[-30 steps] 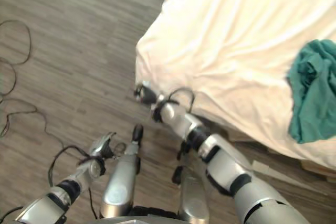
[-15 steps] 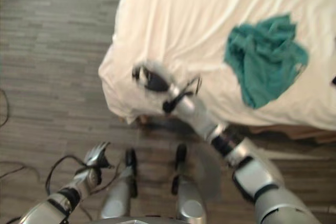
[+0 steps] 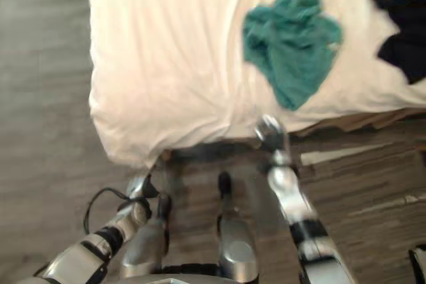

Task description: Tidy up the quilt and then pick up the clothes from the bed and put them into the laundry hamper.

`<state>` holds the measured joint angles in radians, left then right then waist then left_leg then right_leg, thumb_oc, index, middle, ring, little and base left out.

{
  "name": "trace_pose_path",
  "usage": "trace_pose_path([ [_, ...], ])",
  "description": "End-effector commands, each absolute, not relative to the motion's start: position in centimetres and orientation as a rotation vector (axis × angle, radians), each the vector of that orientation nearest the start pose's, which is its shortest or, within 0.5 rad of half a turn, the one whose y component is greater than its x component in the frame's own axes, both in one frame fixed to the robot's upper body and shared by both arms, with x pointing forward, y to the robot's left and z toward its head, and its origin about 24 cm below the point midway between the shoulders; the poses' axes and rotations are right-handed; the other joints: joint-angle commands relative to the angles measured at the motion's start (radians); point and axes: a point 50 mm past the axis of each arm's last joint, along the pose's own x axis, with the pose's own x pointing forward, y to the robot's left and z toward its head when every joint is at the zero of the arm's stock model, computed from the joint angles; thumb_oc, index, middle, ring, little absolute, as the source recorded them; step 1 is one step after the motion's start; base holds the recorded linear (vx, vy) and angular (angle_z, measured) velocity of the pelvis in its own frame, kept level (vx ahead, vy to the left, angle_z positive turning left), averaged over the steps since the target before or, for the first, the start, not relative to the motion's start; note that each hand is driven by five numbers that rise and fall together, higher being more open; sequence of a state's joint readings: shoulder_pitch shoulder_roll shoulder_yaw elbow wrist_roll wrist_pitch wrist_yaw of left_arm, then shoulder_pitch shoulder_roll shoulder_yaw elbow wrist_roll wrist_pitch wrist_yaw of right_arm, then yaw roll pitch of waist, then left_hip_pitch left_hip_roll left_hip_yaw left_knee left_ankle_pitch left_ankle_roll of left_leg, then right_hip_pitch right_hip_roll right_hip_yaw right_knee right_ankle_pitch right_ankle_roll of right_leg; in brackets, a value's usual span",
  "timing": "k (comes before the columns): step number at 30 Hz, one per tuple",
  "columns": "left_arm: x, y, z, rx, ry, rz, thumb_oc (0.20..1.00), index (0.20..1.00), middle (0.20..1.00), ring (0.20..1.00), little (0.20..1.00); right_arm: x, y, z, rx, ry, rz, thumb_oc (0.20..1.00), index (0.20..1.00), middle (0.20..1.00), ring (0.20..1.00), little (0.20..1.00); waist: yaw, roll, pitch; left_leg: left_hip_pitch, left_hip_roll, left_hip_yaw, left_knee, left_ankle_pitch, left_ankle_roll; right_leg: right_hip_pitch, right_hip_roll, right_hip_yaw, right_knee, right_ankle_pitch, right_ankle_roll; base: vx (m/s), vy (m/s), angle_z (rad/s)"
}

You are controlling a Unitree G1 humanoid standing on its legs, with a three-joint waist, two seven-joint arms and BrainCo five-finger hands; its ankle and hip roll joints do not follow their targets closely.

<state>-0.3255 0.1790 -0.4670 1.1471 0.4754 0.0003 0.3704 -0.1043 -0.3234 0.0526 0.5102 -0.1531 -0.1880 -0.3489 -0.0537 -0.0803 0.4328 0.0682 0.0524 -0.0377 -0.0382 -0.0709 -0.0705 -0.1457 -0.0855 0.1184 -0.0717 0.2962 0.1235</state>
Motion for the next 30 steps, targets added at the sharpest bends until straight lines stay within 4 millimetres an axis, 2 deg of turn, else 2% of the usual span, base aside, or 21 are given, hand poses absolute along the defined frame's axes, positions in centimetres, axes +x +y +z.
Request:
trace_pose_path([
  [1, 22.5, 20.3, -10.9, 1.071, 0.674, -0.151, 1.0, 1.0, 1.0, 1.0, 1.0, 21.5, -26.4, -4.8, -0.57, 0.367, -0.293, 0.2, 0.2, 0.2, 0.2, 0.2, -0.061, 0.032, -0.077, -0.078, 0.039, 0.073, 0.059, -0.036, -0.008, -0.099, -0.126, -0.209, 0.166, -0.252, 0.117, -0.13, 0.173, -1.33],
  [2, 22.5, 20.3, -10.9, 1.071, 0.675, -0.151, 1.0, 1.0, 1.0, 1.0, 1.0, 21.5, -26.3, -4.8, -0.57, 0.367, -0.293, 0.2, 0.2, 0.2, 0.2, 0.2, -0.062, 0.03, -0.078, -0.079, 0.038, 0.072, 0.057, -0.033, -0.008, -0.101, -0.127, -0.209, 0.166, -0.251, 0.117, -0.21, 0.265, -1.66],
  [3, 21.3, 21.5, -11.4, 1.058, 0.734, -0.132, 1.0, 1.0, 1.0, 1.0, 1.0, 19.6, -25.9, -6.4, -0.568, 0.446, -0.266, 0.2, 0.2, 0.2, 0.2, 0.2, -0.057, 0.033, -0.1, -0.051, 0.046, 0.159, 0.04, -0.008, 0.001, -0.039, -0.11, -0.306, 0.251, -0.313, 0.084, -0.1, 0.093, -1.38],
  [4, 21.3, 21.5, -11.4, 1.059, 0.734, -0.132, 1.0, 1.0, 1.0, 1.0, 1.0, 19.6, -25.9, -6.4, -0.568, 0.446, -0.265, 0.2, 0.2, 0.2, 0.2, 0.2, -0.056, 0.032, -0.101, -0.052, 0.045, 0.161, 0.038, -0.005, 0.001, -0.041, -0.111, -0.304, 0.25, -0.311, 0.084, -0.22, 0.113, -1.95],
  [5, 20.0, 22.5, -12.0, 1.04, 0.791, -0.107, 1.0, 1.0, 1.0, 1.0, 1.0, 18.2, -25.8, -8.2, -0.572, 0.555, -0.241, 0.576, 0.576, 0.576, 0.576, 0.576, -0.039, 0.036, -0.127, -0.036, 0.065, 0.255, 0.021, 0.01, 0.01, -0.006, -0.119, -0.38, 0.346, -0.361, 0.058, -0.13, 0.02, -1.73],
  [6, 20.0, 22.5, -12.0, 1.04, 0.791, -0.107, 1.0, 1.0, 1.0, 1.0, 1.0, 18.2, -25.8, -8.2, -0.572, 0.555, -0.24, 1.0, 1.0, 1.0, 1.0, 1.0, -0.038, 0.035, -0.128, -0.037, 0.065, 0.257, 0.02, 0.012, 0.01, -0.009, -0.119, -0.378, 0.345, -0.359, 0.057, -0.16, -0.015, -1.9],
  [8, 19.1, 22.7, -12.3, 0.993, 0.819, -0.084, 1.0, 1.0, 1.0, 1.0, 1.0, 17.3, -25.6, -10.0, -0.581, 0.669, -0.219, 1.0, 1.0, 1.0, 1.0, 1.0, -0.012, 0.035, -0.161, -0.032, 0.084, 0.356, 0.016, 0.027, 0.01, 0.082, -0.17, -0.484, 0.34, -0.365, 0.046, -0.1, -0.124, -1.84],
  [10, 18.6, 22.6, -12.6, 0.95, 0.835, -0.075, 1.0, 1.0, 1.0, 1.0, 1.0, 16.8, -25.0, -11.1, -0.586, 0.746, -0.184, 1.0, 1.0, 1.0, 1.0, 1.0, 0.013, 0.033, -0.186, -0.015, 0.097, 0.42, 0.021, 0.018, 0.001, 0.154, -0.204, -0.522, 0.293, -0.359, 0.064, -0.08, -0.143, -1.41],
  [11, 18.5, 22.7, -12.6, 0.95, 0.835, -0.075, 1.0, 1.0, 1.0, 1.0, 1.0, 16.7, -25.0, -11.1, -0.586, 0.747, -0.183, 1.0, 1.0, 1.0, 1.0, 1.0, 0.017, 0.033, -0.186, -0.013, 0.097, 0.424, 0.02, 0.017, 0.0, 0.155, -0.203, -0.519, 0.29, -0.357, 0.065, -0.1, -0.224, -2.14],
  [12, 18.2, 22.7, -12.8, 0.927, 0.845, -0.077, 1.0, 1.0, 1.0, 1.0, 1.0, 16.3, -24.3, -11.9, -0.602, 0.795, -0.125, 1.0, 1.0, 1.0, 1.0, 1.0, 0.022, 0.029, -0.213, -0.009, 0.108, 0.485, 0.03, 0.02, -0.01, 0.189, -0.199, -0.517, 0.195, -0.343, 0.082, -0.05, -0.331, -2.42],
  [15, 17.3, 23.1, -13.1, 0.926, 0.875, -0.085, 1.0, 1.0, 1.0, 1.0, 1.0, 14.9, -23.4, -13.0, -0.619, 0.861, -0.035, 1.0, 1.0, 1.0, 1.0, 1.0, 0.01, 0.021, -0.236, 0.016, 0.158, 0.534, 0.085, 0.027, -0.045, 0.196, -0.141, -0.448, 0.085, -0.349, 0.086, 0.02, -0.378, -2.11],
  [16, 17.0, 23.3, -13.2, 0.916, 0.88, -0.071, 1.0, 1.0, 1.0, 1.0, 1.0, 14.6, -23.3, -13.2, -0.625, 0.873, -0.007, 1.0, 1.0, 1.0, 1.0, 1.0, 0.015, 0.021, -0.234, 0.021, 0.188, 0.533, 0.125, 0.049, -0.064, 0.207, -0.114, -0.42, 0.059, -0.358, 0.081, 0.03, -0.437, -1.96],
  [17, 17.2, 23.3, -13.0, 0.869, 0.867, -0.029, 1.0, 1.0, 1.0, 1.0, 1.0, 14.7, -23.1, -13.2, -0.647, 0.874, 0.036, 1.0, 1.0, 1.0, 1.0, 1.0, 0.037, 0.024, -0.215, -0.004, 0.227, 0.453, 0.201, 0.141, -0.077, 0.201, -0.075, -0.362, 0.046, -0.351, 0.048, 0.0, -0.281, -1.88],
  [18, 17.2, 23.3, -13.0, 0.868, 0.866, -0.029, 1.0, 1.0, 1.0, 1.0, 1.0, 14.7, -23.1, -13.2, -0.648, 0.874, 0.036, 1.0, 1.0, 1.0, 1.0, 1.0, 0.037, 0.025, -0.215, -0.005, 0.229, 0.453, 0.203, 0.142, -0.079, 0.2, -0.073, -0.362, 0.046, -0.351, 0.046, -0.03, -0.251, -1.77],
  [19, 17.4, 23.3, -12.9, 0.851, 0.858, -0.011, 1.0, 1.0, 1.0, 1.0, 1.0, 14.5, -23.4, -13.3, -0.655, 0.889, 0.04, 1.0, 1.0, 1.0, 1.0, 1.0, 0.054, 0.016, -0.209, -0.022, 0.21, 0.353, 0.236, 0.158, -0.073, 0.194, -0.064, -0.339, 0.046, -0.348, 0.035, 0.06, -0.176, -1.54],
  [20, 17.6, 23.2, -12.9, 0.831, 0.854, -0.001, 1.0, 1.0, 1.0, 1.0, 1.0, 14.4, -23.5, -13.4, -0.665, 0.904, 0.043, 1.0, 1.0, 1.0, 1.0, 1.0, 0.07, 0.004, -0.205, -0.038, 0.158, 0.243, 0.255, 0.114, -0.053, 0.195, -0.059, -0.302, 0.044, -0.352, 0.03, 0.13, -0.237, -1.32],
  [22, 18.4, 22.7, -12.5, 0.815, 0.82, 0.0, 1.0, 1.0, 1.0, 1.0, 1.0, 13.9, -23.7, -13.8, -0.672, 0.943, 0.04, 1.0, 1.0, 1.0, 1.0, 1.0, 0.105, -0.013, -0.2, -0.096, -0.007, 0.052, 0.242, -0.019, -0.025, 0.197, -0.047, -0.233, 0.044, -0.366, 0.021, 0.18, -0.193, -1.58],
  [24, 19.0, 22.1, -12.2, 0.804, 0.791, -0.011, 1.0, 1.0, 1.0, 1.0, 1.0, 13.4, -24.5, -13.9, -0.685, 0.967, 0.013, 1.0, 1.0, 1.0, 1.0, 1.0, 0.109, 0.009, -0.202, -0.096, -0.071, 0.023, 0.162, -0.021, 0.001, 0.205, -0.024, -0.217, 0.051, -0.378, 0.016, 0.11, -0.029, -1.17],
  [26, 18.9, 21.8, -12.4, 0.812, 0.798, -0.039, 1.0, 1.0, 1.0, 1.0, 1.0, 12.9, -24.9, -14.0, -0.648, 0.997, -0.022, 1.0, 1.0, 1.0, 1.0, 1.0, 0.087, 0.029, -0.213, -0.055, -0.055, 0.074, 0.102, -0.015, 0.017, 0.212, -0.002, -0.214, 0.067, -0.391, 0.016, 0.09, 0.031, -0.54],
  [28, 18.7, 21.4, -12.6, 0.809, 0.808, -0.056, 1.0, 1.0, 1.0, 1.0, 1.0, 12.8, -25.0, -14.1, -0.639, 1.002, -0.03, 1.0, 1.0, 1.0, 1.0, 1.0, 0.078, 0.032, -0.224, -0.037, -0.054, 0.077, 0.081, -0.008, 0.023, 0.212, 0.002, -0.215, 0.079, -0.39, 0.018, 0.11, 0.047, 0.04],
  [30, 18.1, 21.1, -13.0, 0.835, 0.823, -0.111, 1.0, 1.0, 1.0, 1.0, 1.0, 11.9, -25.3, -14.3, -0.575, 1.034, -0.084, 1.0, 1.0, 1.0, 1.0, 1.0, 0.055, 0.043, -0.242, 0.013, -0.059, 0.061, 0.025, 0.001, 0.04, 0.212, 0.01, -0.228, 0.15, -0.409, 0.019, 0.11, 0.044, -0.15],
])
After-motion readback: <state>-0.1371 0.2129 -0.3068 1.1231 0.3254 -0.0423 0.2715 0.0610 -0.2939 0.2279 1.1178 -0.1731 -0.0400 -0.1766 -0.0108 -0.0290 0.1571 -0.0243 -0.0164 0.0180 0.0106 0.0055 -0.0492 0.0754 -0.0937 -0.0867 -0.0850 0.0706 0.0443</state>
